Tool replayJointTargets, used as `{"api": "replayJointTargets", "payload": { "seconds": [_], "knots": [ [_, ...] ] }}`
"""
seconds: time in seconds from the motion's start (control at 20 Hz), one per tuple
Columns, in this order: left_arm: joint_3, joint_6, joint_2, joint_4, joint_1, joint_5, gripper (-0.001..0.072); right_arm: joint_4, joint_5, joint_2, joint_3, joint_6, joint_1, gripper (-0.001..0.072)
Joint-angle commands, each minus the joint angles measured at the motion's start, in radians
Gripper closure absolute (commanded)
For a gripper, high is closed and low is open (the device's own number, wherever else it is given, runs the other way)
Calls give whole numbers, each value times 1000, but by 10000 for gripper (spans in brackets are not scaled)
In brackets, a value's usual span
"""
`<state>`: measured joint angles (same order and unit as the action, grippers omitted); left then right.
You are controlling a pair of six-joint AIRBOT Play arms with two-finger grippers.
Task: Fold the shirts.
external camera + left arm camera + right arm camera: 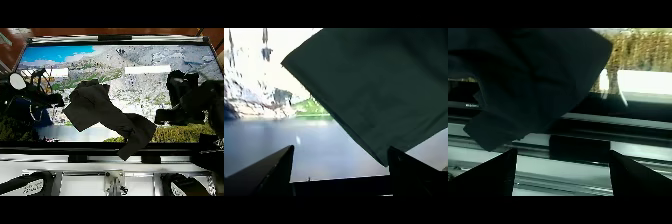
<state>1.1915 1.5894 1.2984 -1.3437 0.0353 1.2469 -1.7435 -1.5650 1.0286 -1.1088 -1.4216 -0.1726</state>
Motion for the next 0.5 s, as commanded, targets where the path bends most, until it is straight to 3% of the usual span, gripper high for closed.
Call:
{"api": "replayJointTargets", "payload": {
  "seconds": [0.0, 0.2, 0.45],
  "knots": [
    [-164, -42, 26, 127, -119, -122, -13, -129, 108, -1, 182, -3, -1, 33],
    [-190, -107, 135, 256, -100, -168, -13, -150, 108, -1, 207, -5, -1, 33],
    [-189, -113, 215, 307, -85, -199, -13, -147, 108, -1, 207, -5, -1, 33]
  ]
}}
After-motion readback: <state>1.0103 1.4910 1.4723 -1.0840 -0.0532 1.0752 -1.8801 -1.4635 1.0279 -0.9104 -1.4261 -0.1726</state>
